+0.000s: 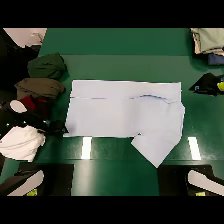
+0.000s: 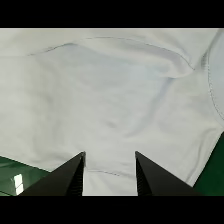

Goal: Fold the shirts.

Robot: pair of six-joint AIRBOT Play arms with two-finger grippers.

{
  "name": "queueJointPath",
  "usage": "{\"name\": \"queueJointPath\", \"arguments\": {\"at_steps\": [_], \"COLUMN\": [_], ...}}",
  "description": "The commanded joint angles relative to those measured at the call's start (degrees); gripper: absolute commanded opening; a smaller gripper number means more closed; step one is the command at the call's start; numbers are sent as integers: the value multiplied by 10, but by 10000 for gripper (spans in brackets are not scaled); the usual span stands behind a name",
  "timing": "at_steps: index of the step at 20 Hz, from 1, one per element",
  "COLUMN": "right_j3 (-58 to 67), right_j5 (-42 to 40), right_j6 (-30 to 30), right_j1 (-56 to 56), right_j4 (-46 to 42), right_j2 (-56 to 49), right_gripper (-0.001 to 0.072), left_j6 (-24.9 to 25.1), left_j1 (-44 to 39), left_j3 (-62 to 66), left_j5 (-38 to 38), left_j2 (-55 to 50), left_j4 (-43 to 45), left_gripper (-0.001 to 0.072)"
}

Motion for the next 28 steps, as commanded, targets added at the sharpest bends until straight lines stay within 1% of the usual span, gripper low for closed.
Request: {"name": "queueJointPath", "arguments": {"at_steps": [1,4,6,8,9,10,11,13,15,16,17,18,20,22,24,27,28], "right_j3": [0,0,0,0,0,-5,-31,-125,-249,-306,-363,-409,-480,-523,-550,-569,-571], "right_j5": [11,17,18,24,31,37,34,19,10,13,19,17,-9,-44,-70,-121,-137], "right_j6": [-2,-2,-2,-2,-2,-2,2,17,62,72,74,74,81,95,98,95,95], "right_j1": [-1,-1,-1,-1,-1,-1,-6,-23,-49,-59,-70,-79,-82,-82,-82,-79,-71], "right_j4": [7,7,7,7,2,2,1,-6,-80,-110,-112,-101,-100,-97,-97,-46,-43], "right_j2": [2,2,2,2,2,4,18,65,123,148,170,187,214,229,229,229,229], "right_gripper": [304,304,304,304,304,304,305,305,309,351,475,505,503,501,448,439,438], "left_j6": [1,-3,-3,-2,3,20,22,23,28,28,28,28,28,28,28,28,28], "left_j1": [-1,-1,-1,-1,-1,-1,-1,-1,-1,-1,-1,-1,-1,-1,-1,-1,-1], "left_j3": [-31,-31,-31,-31,-31,-31,-28,-6,23,34,43,49,50,50,50,50,50], "left_j5": [24,40,65,71,70,71,70,62,60,60,61,61,60,58,54,54,54], "left_j2": [11,3,3,3,3,3,3,3,3,3,3,3,3,3,3,3,3], "left_j4": [-14,-14,-15,-36,-54,-73,-88,-86,-87,-87,-87,-87,-87,-87,-87,-87,-87], "left_gripper": [480,480,480,474,230,35,25,24,24,25,25,25,25,25,25,25,25]}}
